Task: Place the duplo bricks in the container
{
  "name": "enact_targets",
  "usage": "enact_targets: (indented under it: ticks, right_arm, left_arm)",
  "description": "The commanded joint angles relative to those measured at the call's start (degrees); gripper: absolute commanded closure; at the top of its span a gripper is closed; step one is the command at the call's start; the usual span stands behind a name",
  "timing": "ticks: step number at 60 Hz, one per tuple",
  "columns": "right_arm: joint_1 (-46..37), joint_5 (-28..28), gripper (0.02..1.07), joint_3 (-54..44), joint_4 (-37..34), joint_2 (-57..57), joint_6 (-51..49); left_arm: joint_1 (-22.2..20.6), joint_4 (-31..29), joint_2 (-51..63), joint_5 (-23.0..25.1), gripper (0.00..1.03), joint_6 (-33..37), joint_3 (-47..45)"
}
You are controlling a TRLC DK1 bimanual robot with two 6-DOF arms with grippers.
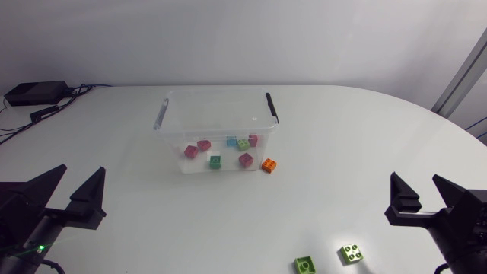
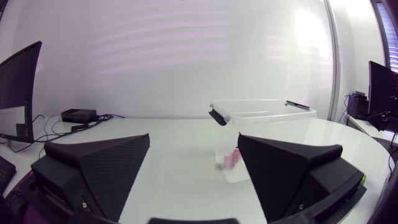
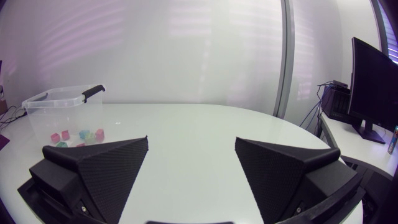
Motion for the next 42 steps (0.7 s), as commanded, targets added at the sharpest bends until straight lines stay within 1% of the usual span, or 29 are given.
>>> enact_targets:
  ticks: [1, 32, 42]
  right_arm:
    - [0.5, -0.1, 0.06, -0.5, -1.3, -0.4, -0.3]
    - [0.8, -0.2, 0.06, -0.5, -1.0, -0.4, -0.3]
    - [2.1, -0.2, 0.07, 0.5, 0.1, -0.4, 0.3]
  left_arm:
    - [0.2, 0.2, -0.7, -0.6, 0.05, -0.1, -1.0]
    - [0.2, 0.4, -0.8, -0.6, 0.05, -0.3, -1.0]
    - [0.3, -0.5, -0.7, -0.6, 0.06, -0.5, 0.8]
